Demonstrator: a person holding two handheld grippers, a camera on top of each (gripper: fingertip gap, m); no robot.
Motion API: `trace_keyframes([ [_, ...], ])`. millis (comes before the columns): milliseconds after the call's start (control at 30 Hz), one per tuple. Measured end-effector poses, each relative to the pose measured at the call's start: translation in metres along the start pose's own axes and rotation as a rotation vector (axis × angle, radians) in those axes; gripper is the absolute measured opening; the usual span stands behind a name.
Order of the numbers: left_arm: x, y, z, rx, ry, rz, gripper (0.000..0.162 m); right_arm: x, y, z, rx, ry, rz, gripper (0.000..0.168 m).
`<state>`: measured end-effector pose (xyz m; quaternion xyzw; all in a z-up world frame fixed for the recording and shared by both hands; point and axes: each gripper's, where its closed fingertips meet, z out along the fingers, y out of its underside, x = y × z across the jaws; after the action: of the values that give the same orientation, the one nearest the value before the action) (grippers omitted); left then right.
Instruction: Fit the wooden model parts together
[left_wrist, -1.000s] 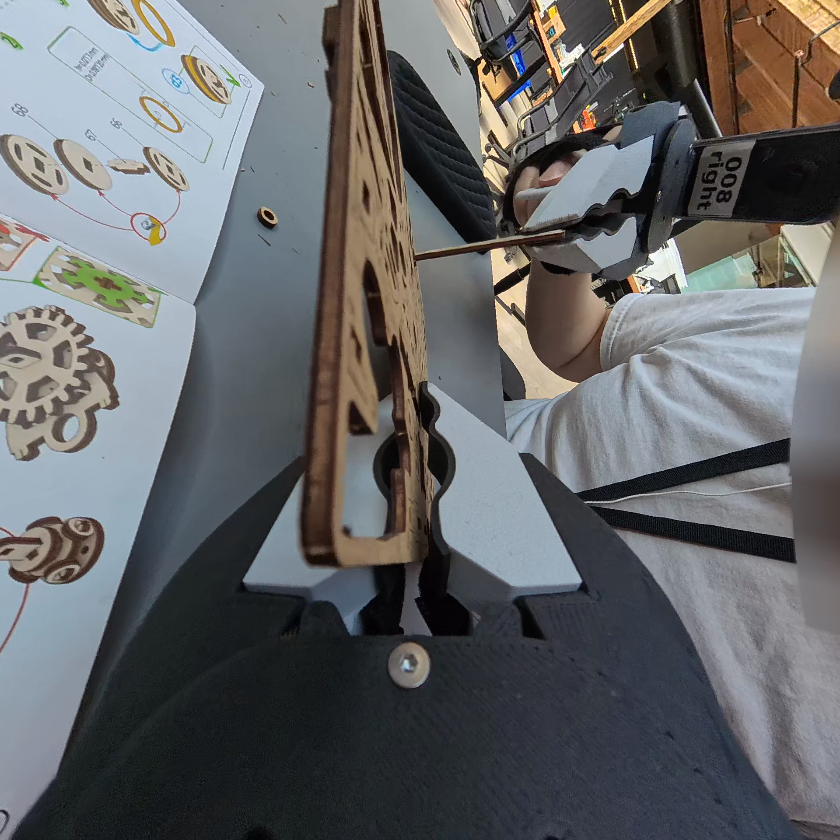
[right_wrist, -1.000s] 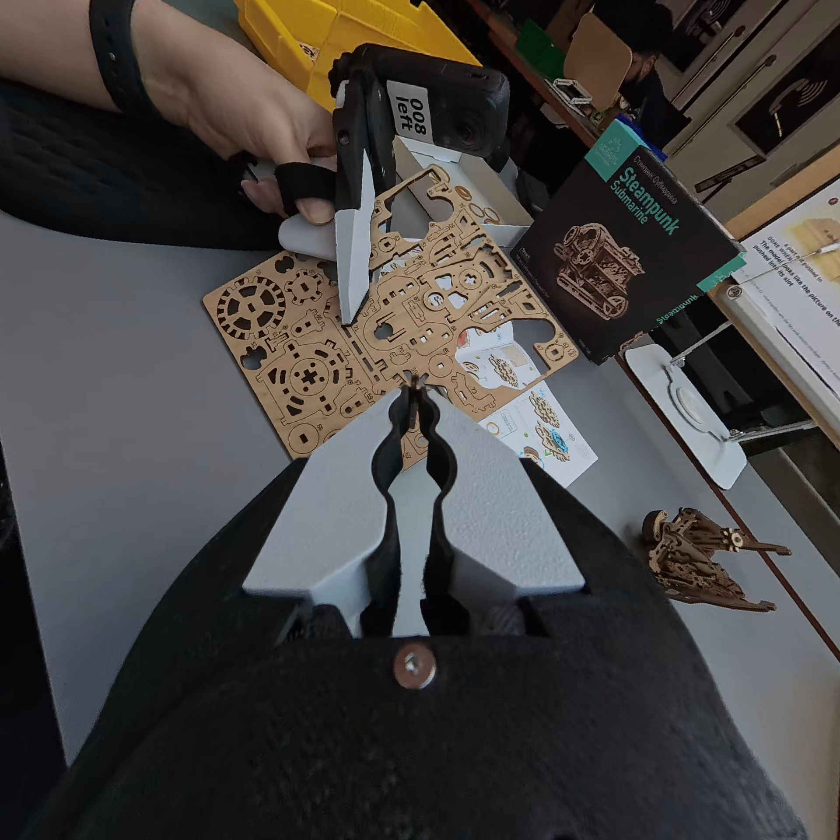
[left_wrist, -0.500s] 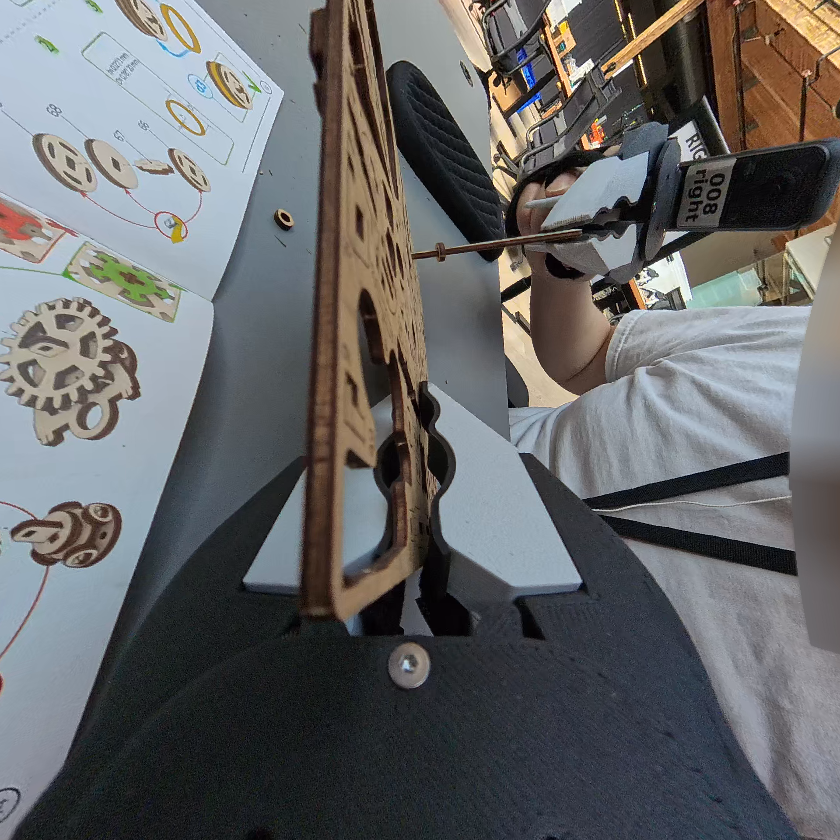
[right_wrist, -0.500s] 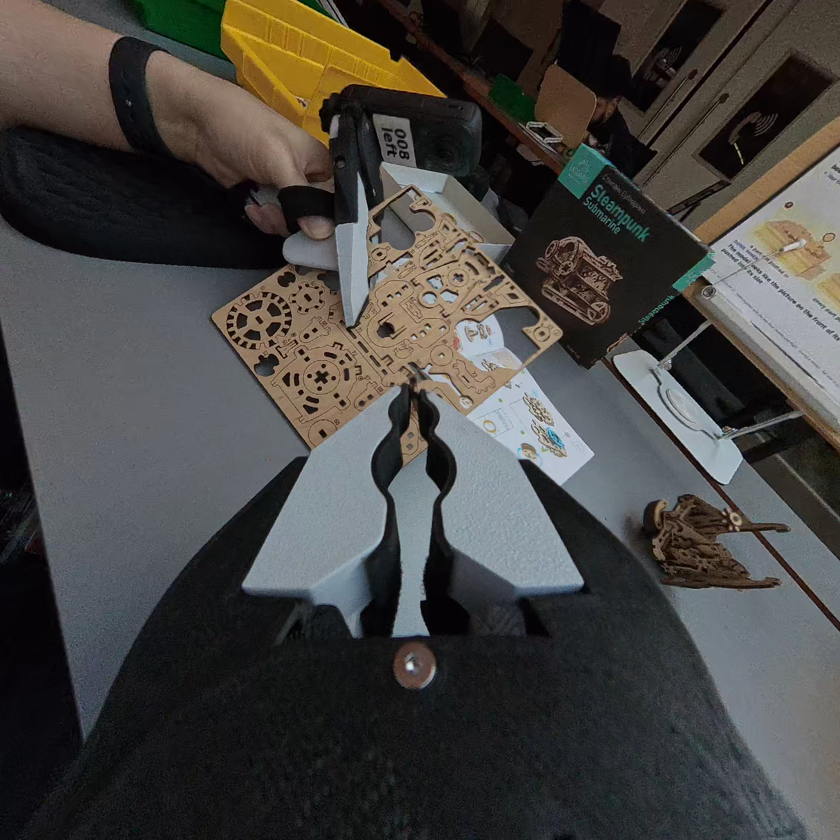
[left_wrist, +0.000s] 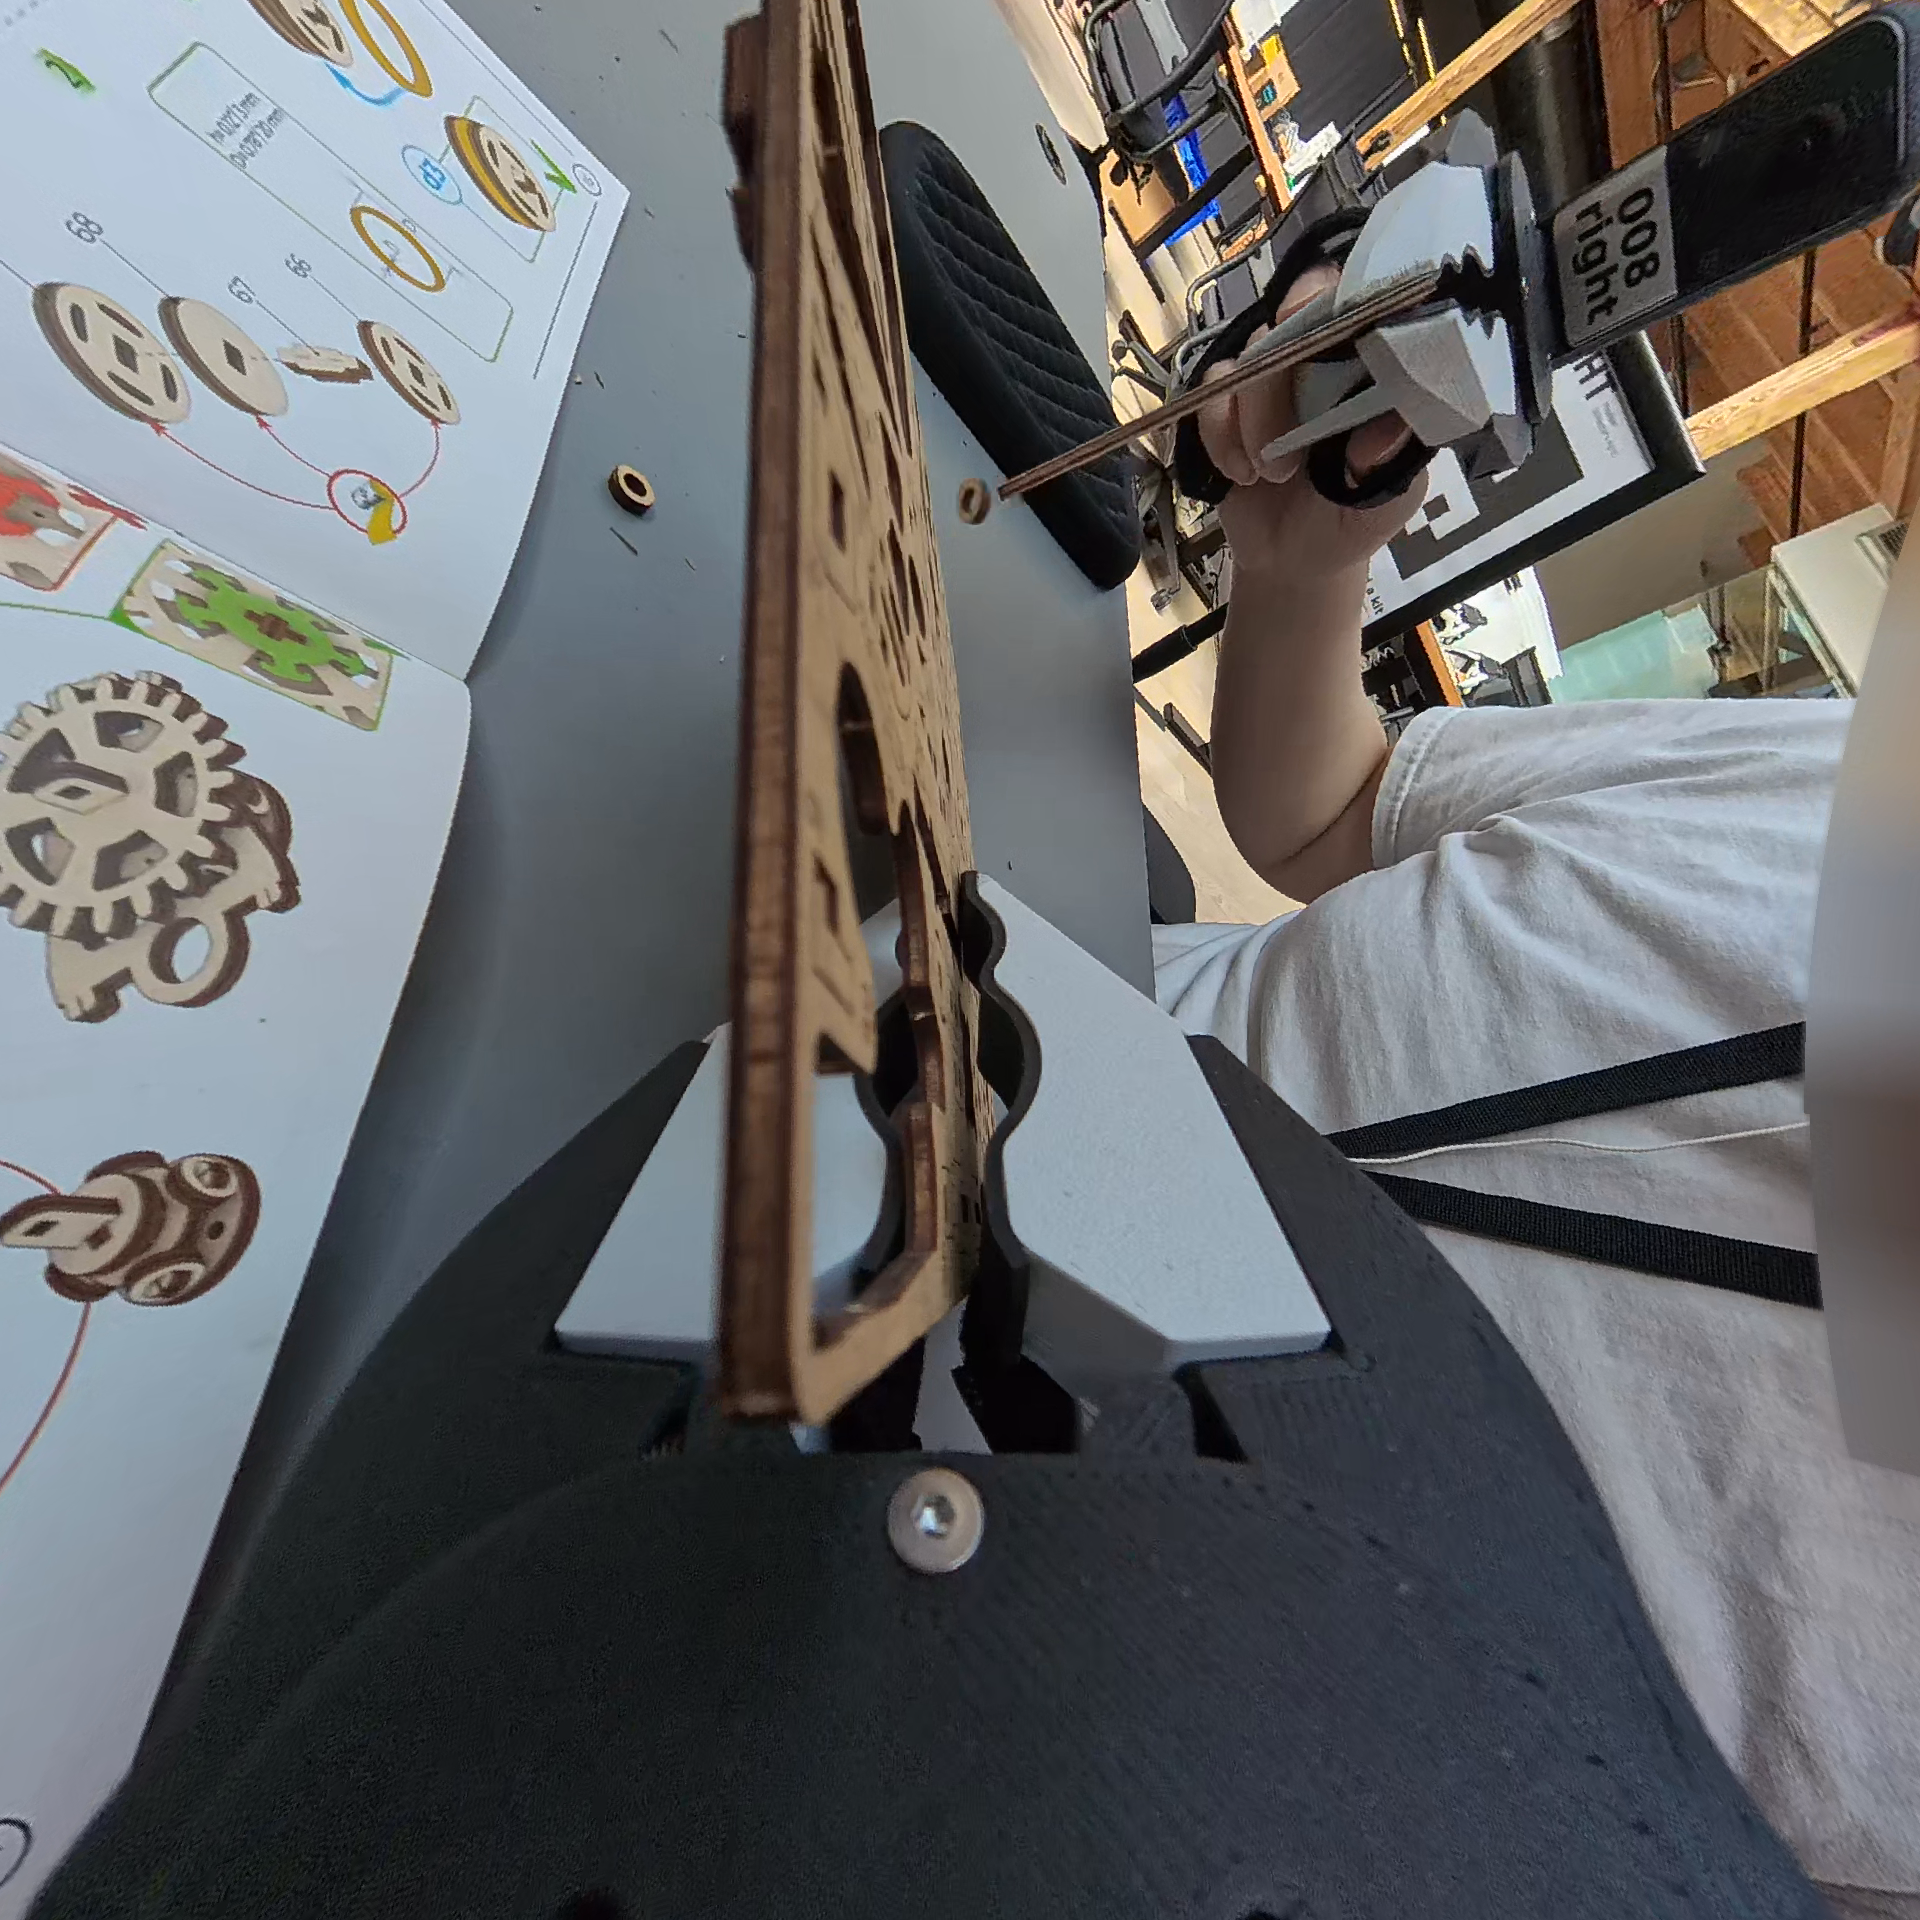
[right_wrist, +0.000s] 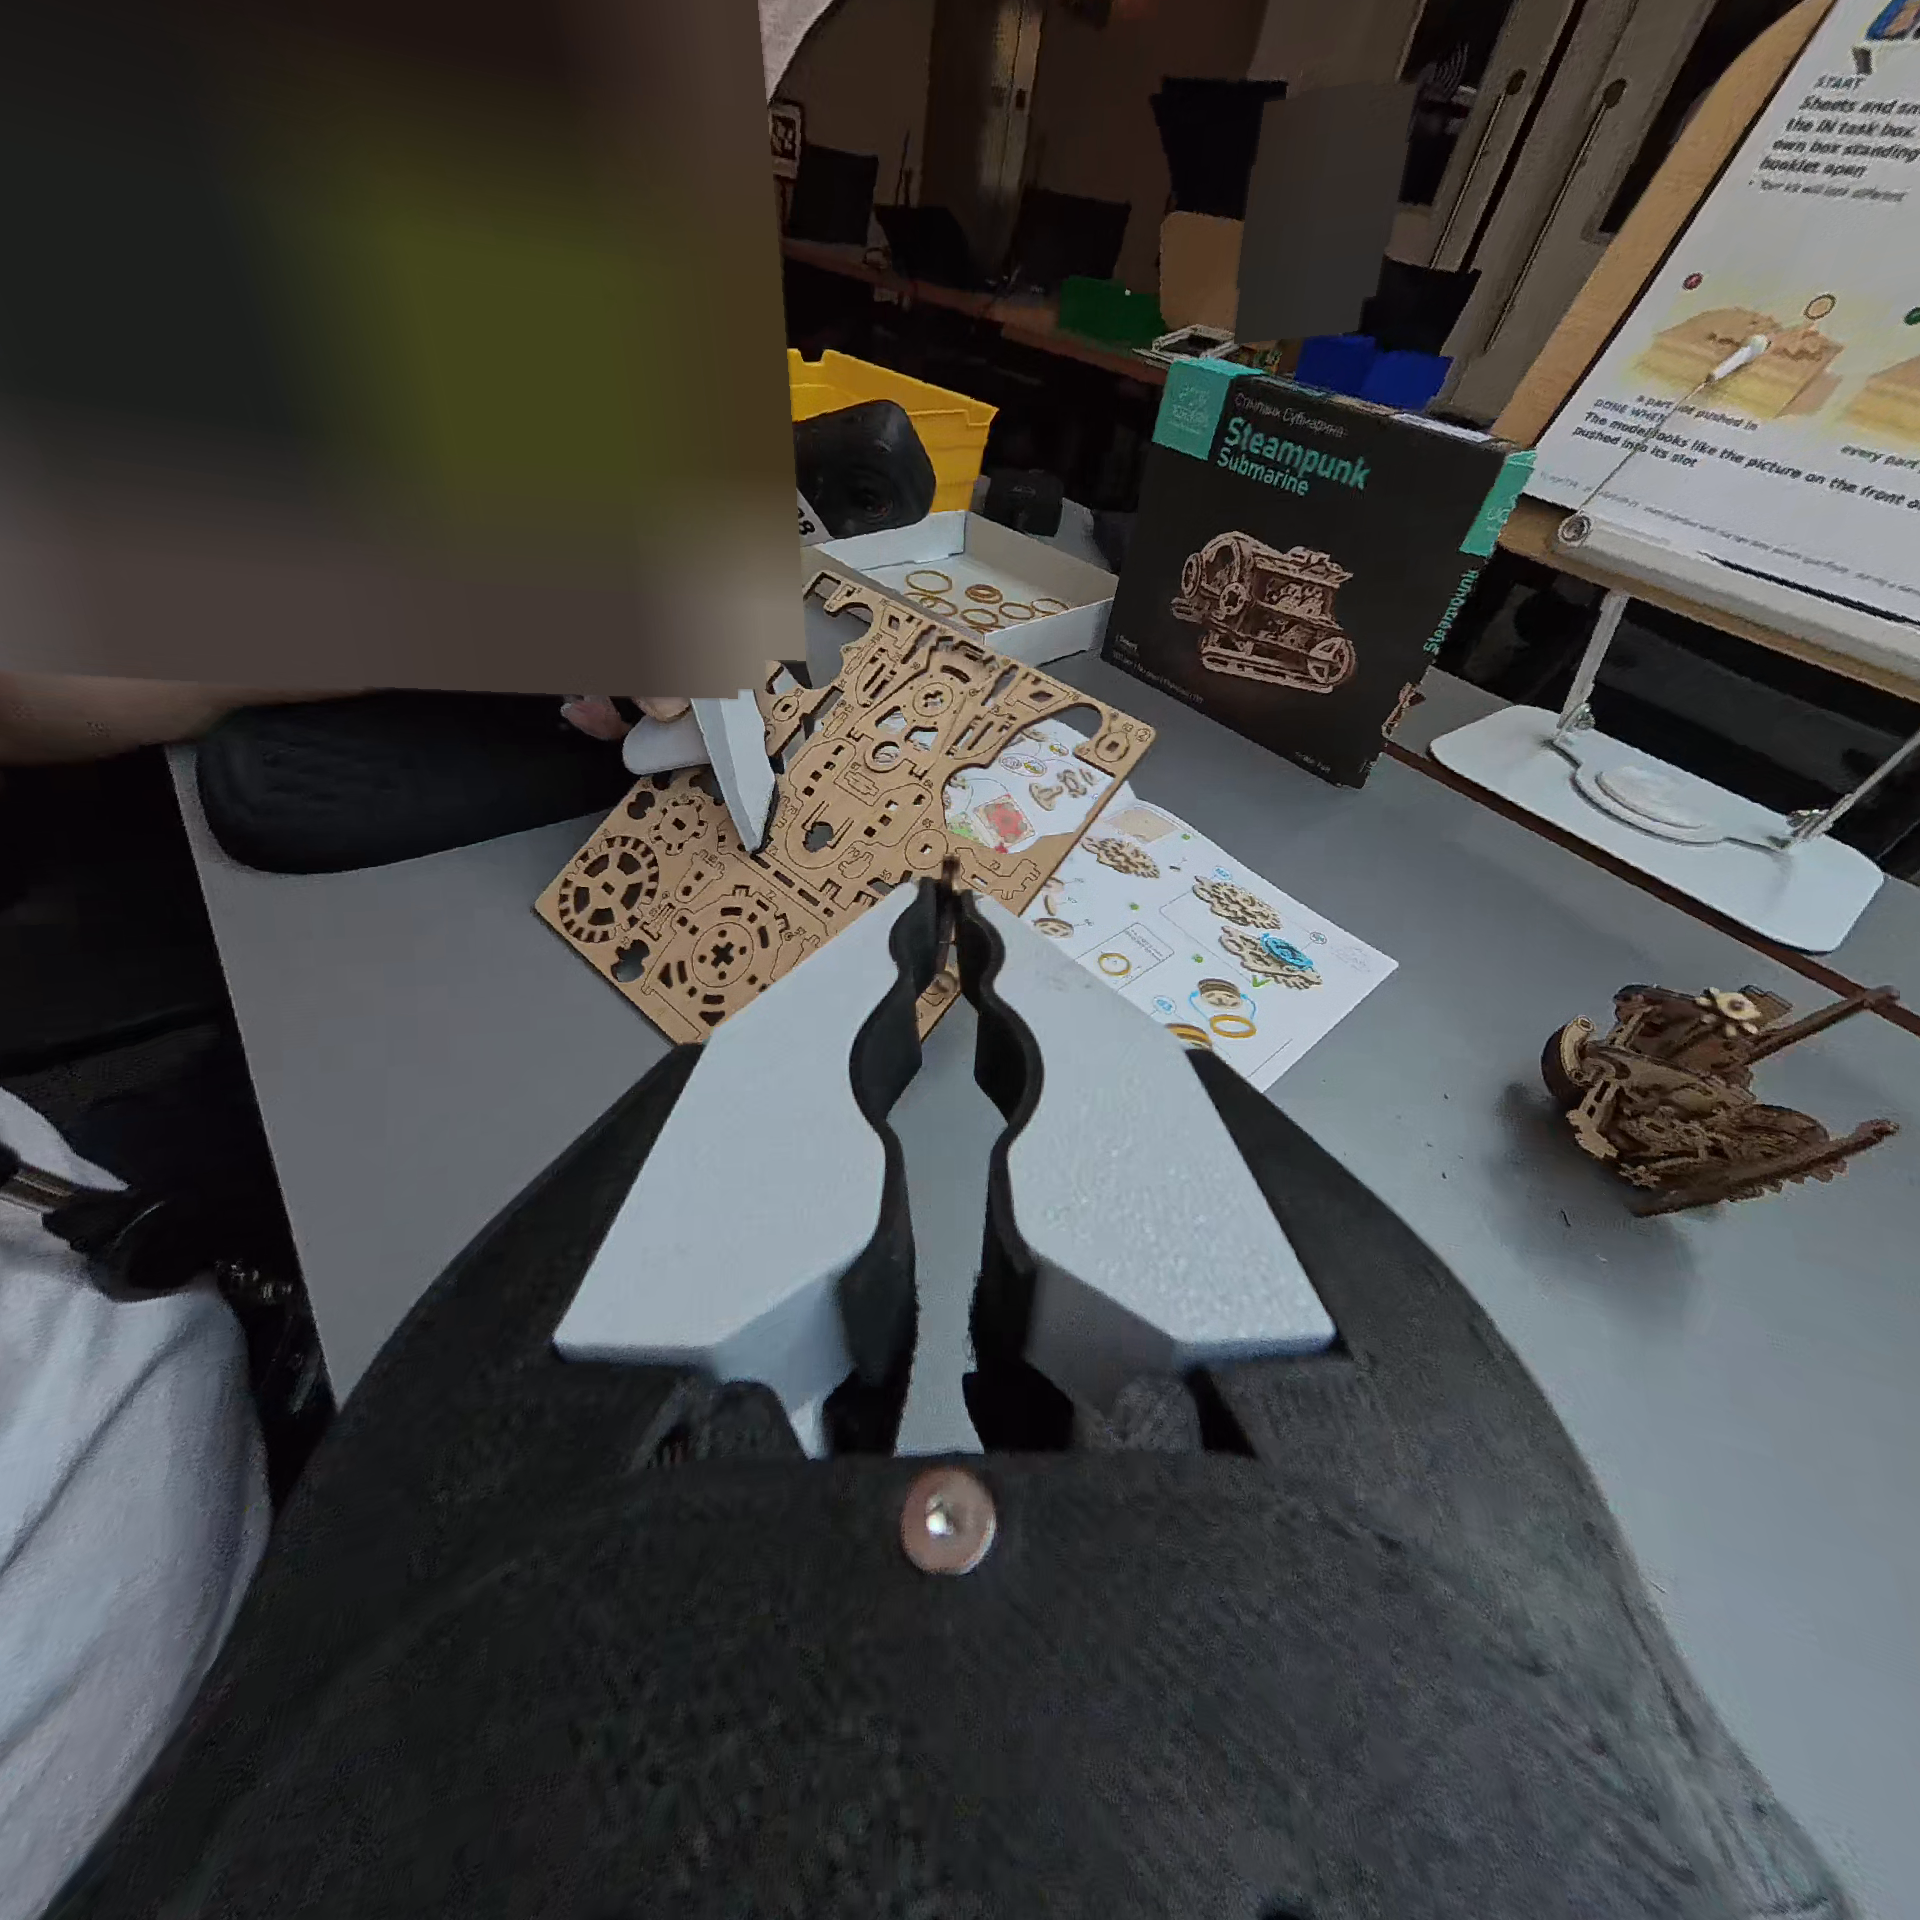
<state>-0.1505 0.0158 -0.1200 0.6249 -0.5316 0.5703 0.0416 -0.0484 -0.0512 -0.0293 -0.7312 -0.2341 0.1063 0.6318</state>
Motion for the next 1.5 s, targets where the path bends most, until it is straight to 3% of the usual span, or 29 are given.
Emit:
trace_keyframes([
  [267,-0.001,0.000,0.000,0.001,-0.002,-0.008,0.000,-0.005,0.015,0.012,-0.056,-0.006,-0.059,0.001],
  [633,-0.003,-0.001,-0.003,0.015,-0.003,-0.026,0.000,-0.015,0.011,0.012,-0.042,-0.011,-0.128,0.001],
  [1000,-0.004,-0.001,-0.007,0.020,0.049,-0.073,0.000,0.030,0.000,-0.001,-0.062,-0.016,-0.071,0.001],
  [1200,-0.004,0.000,-0.006,0.012,0.033,-0.060,0.000,0.010,-0.001,0.016,-0.059,-0.108,-0.088,0.001],
  [1500,-0.005,0.000,-0.006,0.011,0.033,-0.063,0.000,-0.004,-0.001,0.011,-0.084,-0.108,-0.126,0.001],
])
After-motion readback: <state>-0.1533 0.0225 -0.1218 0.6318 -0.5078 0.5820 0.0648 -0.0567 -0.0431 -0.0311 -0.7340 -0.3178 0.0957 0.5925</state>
